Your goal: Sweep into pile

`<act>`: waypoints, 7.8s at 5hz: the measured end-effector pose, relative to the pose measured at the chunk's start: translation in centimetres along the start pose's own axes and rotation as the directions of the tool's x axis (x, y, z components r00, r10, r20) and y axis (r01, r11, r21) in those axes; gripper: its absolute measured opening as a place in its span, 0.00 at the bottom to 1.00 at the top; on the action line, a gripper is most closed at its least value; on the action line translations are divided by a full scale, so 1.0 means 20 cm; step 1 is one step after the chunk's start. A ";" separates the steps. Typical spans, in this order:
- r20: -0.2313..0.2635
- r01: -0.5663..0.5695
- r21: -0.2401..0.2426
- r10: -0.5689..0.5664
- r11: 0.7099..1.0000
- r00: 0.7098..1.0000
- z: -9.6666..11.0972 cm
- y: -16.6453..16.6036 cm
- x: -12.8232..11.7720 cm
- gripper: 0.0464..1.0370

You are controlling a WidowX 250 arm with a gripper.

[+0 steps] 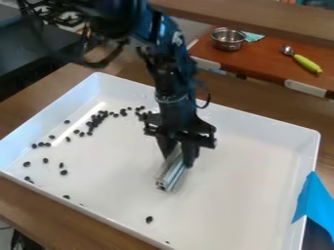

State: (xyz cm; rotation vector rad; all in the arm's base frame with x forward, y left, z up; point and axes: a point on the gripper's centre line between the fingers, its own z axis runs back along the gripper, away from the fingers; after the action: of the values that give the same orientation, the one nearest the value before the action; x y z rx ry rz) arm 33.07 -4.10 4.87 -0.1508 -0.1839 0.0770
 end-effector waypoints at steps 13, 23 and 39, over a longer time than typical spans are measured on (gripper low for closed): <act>0.010 0.044 -0.231 -0.043 0.972 0.999 0.24 -0.16 -0.20 0.35; 0.095 0.055 0.035 -0.058 0.998 0.994 0.04 0.40 -0.26 0.35; 0.063 -0.090 0.044 0.087 0.995 0.994 -0.05 0.37 0.37 0.35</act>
State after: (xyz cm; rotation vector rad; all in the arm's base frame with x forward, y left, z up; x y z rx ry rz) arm 40.13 3.82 4.04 -0.1104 -0.2364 0.1739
